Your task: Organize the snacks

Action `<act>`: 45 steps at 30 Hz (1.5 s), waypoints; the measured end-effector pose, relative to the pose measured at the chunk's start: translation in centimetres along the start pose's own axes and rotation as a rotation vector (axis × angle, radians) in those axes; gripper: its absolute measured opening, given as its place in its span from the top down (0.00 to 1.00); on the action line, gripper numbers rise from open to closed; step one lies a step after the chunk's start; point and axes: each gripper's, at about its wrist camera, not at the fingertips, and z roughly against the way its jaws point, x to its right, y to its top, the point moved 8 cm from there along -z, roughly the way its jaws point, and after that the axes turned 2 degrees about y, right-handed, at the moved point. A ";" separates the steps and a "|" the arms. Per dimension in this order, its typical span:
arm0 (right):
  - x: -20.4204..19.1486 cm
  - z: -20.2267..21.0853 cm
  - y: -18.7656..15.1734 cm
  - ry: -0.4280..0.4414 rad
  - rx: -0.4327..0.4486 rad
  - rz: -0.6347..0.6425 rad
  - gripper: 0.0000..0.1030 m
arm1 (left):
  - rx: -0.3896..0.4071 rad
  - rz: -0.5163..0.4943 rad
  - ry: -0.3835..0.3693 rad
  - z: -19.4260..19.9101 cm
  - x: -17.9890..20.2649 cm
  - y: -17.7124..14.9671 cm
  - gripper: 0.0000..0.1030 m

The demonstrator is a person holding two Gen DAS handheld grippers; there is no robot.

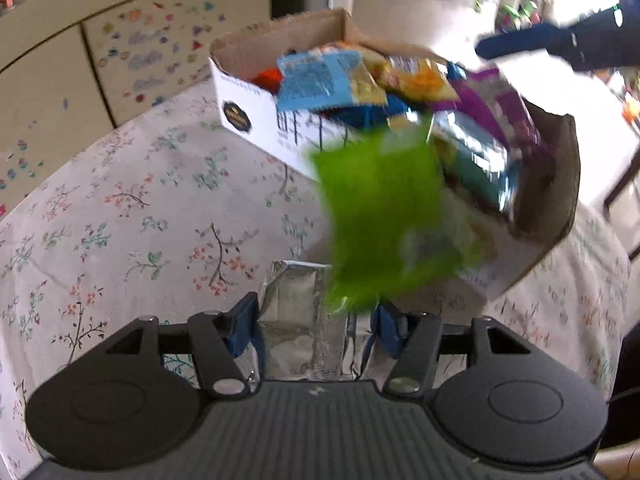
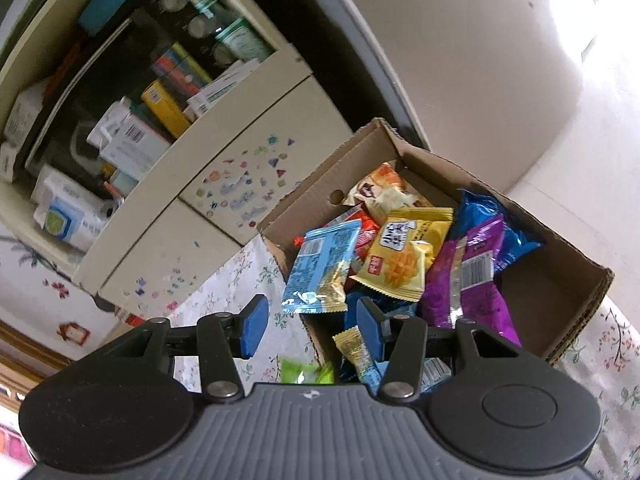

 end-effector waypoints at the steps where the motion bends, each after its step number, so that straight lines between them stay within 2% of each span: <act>1: 0.3 0.1 0.2 0.002 0.005 -0.017 0.45 | 0.016 0.012 -0.003 0.4 0.0 0.4 0.42; 6: 1.2 0.4 0.6 -0.011 0.019 -0.051 0.45 | 0.086 0.083 -0.034 1.2 0.1 2.8 0.42; 13: 1.3 -0.4 0.0 -0.004 -0.019 -0.079 0.44 | 0.130 -0.005 0.039 0.5 0.8 4.9 0.42; 15: 1.3 -0.6 -0.1 0.006 -0.029 -0.094 0.44 | 0.124 -0.034 0.045 0.2 0.8 5.2 0.42; 19: 0.1 -0.9 -0.2 0.065 -0.045 -0.059 0.44 | 0.086 -0.008 0.031 0.3 0.0 4.5 0.42; 23: -1.6 -2.8 -1.6 0.128 -0.121 -0.024 0.44 | 0.065 0.011 0.066 -0.1 -1.6 3.9 0.42; 27: -2.7 -5.3 -3.5 0.183 -0.210 -0.068 0.44 | 0.057 0.039 0.032 0.6 -2.1 3.1 0.42; 31: -4.0 -7.6 -4.2 0.157 -0.225 -0.051 0.43 | 0.072 0.042 0.028 1.4 -2.9 2.3 0.42; 34: -5.0 -9.5 -5.1 0.118 -0.244 -0.035 0.41 | 0.056 0.096 0.047 1.3 -4.8 1.5 0.42; 36: -5.4 -10.8 -5.7 0.056 -0.249 -0.009 0.35 | 0.049 0.129 0.066 1.5 -6.2 0.9 0.42; 38: -6.1 -11.8 -6.2 -0.016 -0.231 0.050 0.34 | 0.046 0.165 0.083 1.8 -7.7 0.4 0.42; 39: -6.8 -12.3 -6.3 -0.030 -0.219 0.093 0.29 | 0.050 0.182 0.087 2.1 -8.4 0.3 0.42; 41: -7.8 -13.3 -6.7 -0.074 -0.195 0.148 0.27 | 0.053 0.216 0.105 2.6 -9.8 -0.3 0.42; 45: -8.0 -15.6 -7.8 -0.183 -0.195 0.168 0.27 | 0.030 0.291 0.139 3.1 -12.4 -1.5 0.42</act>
